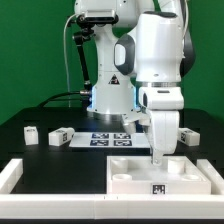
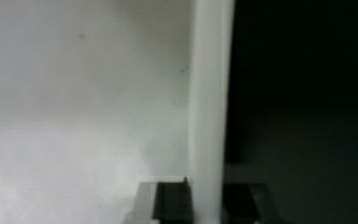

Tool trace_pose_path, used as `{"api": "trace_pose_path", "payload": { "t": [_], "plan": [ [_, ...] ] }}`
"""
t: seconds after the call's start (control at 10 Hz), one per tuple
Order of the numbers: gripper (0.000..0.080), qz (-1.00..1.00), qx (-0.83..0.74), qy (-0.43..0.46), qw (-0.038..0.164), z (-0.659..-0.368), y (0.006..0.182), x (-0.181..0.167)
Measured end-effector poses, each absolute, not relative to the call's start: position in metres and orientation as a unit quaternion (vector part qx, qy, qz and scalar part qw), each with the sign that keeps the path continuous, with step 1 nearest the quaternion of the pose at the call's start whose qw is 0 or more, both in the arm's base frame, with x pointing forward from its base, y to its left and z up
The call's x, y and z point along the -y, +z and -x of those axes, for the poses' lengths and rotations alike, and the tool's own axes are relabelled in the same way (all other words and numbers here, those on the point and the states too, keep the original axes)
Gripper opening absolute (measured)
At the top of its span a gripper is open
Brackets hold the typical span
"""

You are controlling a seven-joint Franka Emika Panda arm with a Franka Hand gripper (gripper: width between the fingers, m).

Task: Assemble square table

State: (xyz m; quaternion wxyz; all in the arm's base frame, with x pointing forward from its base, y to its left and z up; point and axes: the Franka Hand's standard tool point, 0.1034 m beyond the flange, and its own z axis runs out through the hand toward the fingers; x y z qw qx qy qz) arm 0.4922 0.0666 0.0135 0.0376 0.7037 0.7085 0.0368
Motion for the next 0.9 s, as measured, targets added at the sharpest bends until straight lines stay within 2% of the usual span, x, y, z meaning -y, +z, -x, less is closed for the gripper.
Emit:
{"api": "trace_pose_path", "payload": {
  "t": [0.9],
  "plan": [
    [0.0060,-0.701,-0.712,0.020,0.029,-0.493,0.012,-0.082]
  ]
}}
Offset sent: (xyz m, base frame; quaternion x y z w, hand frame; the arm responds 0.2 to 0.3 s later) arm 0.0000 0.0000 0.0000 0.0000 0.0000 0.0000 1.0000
